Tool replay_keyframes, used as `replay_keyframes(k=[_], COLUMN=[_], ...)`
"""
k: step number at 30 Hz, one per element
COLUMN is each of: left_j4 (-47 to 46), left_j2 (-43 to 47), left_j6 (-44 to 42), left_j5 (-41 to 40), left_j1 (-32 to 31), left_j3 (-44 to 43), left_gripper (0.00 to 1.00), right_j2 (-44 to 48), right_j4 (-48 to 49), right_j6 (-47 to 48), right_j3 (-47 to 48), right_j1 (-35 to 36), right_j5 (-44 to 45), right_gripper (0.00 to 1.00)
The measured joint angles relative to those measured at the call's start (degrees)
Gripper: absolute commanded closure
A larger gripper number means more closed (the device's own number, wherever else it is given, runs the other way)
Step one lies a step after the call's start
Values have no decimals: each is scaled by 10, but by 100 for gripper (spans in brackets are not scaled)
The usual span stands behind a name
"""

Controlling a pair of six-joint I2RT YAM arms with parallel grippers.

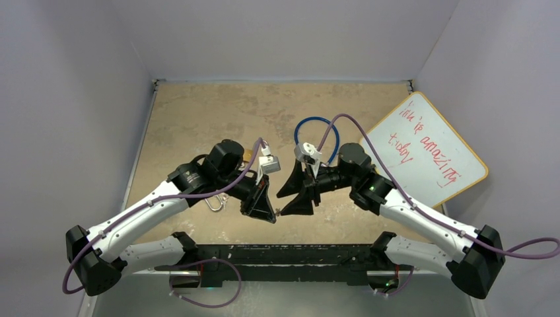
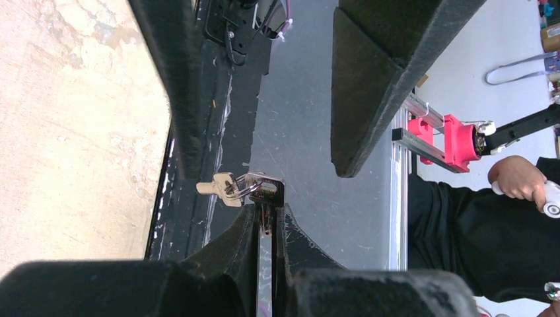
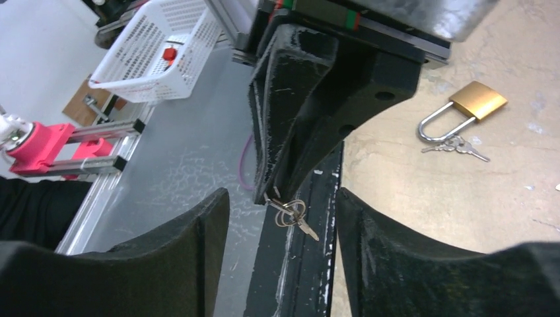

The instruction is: Unlock with the key

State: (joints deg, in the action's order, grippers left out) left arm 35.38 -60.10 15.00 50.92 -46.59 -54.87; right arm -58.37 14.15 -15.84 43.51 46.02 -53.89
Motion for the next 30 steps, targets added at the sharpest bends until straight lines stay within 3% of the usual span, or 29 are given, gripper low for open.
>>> replay_keyframes(k=[2,7,11,19,21,30], left_j4=[0,1,1,2,5,21], left_j2=[0,0,0,0,0,13], left_j6=[-2,-6,-7,-7,-7,-11], left_j5=[3,5,7,16,18,-25], left_j1=[0,0,0,0,0,0], left_j3=[0,-4,-9,-10,-12,-24], left_gripper=[100,100,100,100,99,41], right_j2=[-1,-10,-24,-36,-36,-17], right_j4=[7,17,19,18,17,44], right_j6=[-1,-2,-1,9,9,-13], right_j3=[0,-1,-1,-1,-1,-25], right_j1=[2,7,14,23,23,24], right_j5=[-15,-40,-47,-50,-51,-4], right_gripper=[52,54,63,97,100,100])
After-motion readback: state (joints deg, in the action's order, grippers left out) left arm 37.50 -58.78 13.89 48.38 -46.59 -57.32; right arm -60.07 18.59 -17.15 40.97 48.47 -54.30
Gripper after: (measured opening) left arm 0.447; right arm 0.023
